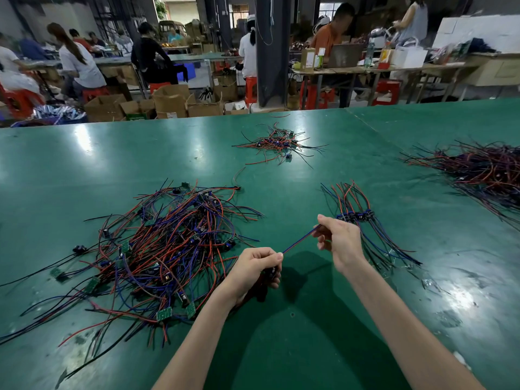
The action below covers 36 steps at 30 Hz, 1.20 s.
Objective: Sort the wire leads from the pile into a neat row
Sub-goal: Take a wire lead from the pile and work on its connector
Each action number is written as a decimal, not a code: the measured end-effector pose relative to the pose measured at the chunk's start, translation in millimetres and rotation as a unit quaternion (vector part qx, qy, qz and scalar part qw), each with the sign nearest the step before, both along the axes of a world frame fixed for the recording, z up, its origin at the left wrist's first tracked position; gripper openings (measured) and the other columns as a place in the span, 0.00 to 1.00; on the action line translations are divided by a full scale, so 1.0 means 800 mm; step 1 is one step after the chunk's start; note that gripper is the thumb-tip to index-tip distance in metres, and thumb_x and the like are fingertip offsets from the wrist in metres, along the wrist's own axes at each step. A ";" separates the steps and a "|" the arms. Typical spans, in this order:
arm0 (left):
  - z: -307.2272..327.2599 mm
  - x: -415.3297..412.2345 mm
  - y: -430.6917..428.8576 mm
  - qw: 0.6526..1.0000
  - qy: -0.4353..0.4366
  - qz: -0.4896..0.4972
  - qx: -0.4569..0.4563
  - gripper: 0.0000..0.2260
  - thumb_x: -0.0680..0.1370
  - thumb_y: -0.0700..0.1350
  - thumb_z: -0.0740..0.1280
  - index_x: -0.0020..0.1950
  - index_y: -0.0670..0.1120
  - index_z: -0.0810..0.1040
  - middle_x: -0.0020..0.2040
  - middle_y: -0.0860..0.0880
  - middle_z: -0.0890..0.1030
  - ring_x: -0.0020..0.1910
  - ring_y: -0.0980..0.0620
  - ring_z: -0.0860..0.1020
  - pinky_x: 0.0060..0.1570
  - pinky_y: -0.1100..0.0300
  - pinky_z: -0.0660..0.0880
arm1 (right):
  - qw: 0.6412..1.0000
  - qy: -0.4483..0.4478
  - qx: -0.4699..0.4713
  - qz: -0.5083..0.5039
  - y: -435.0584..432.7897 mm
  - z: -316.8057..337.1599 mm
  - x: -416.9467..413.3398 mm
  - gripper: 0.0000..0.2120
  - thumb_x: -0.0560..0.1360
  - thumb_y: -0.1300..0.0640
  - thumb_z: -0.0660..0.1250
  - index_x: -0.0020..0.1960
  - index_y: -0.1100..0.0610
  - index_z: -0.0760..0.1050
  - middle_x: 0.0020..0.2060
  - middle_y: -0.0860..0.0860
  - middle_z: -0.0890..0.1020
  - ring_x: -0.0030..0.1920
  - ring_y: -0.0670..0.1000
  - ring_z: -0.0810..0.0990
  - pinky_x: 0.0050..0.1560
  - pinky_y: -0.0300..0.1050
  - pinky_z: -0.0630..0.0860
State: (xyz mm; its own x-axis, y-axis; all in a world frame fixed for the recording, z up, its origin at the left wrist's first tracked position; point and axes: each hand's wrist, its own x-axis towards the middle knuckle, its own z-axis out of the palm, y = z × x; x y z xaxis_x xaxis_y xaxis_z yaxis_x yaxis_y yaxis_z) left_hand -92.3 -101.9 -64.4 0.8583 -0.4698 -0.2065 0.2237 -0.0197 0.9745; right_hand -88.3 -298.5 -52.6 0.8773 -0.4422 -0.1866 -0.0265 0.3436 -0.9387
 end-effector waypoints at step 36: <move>0.006 -0.001 0.010 0.999 0.010 -0.040 0.001 0.15 0.78 0.41 0.65 0.30 0.44 0.76 0.29 0.46 0.75 0.27 0.50 0.74 0.30 0.62 0.73 | 0.912 -0.097 -0.394 -0.059 0.002 -0.026 0.002 0.20 0.77 0.58 0.67 0.28 0.61 0.68 0.24 0.54 0.75 0.26 0.48 0.69 0.31 0.44 0.66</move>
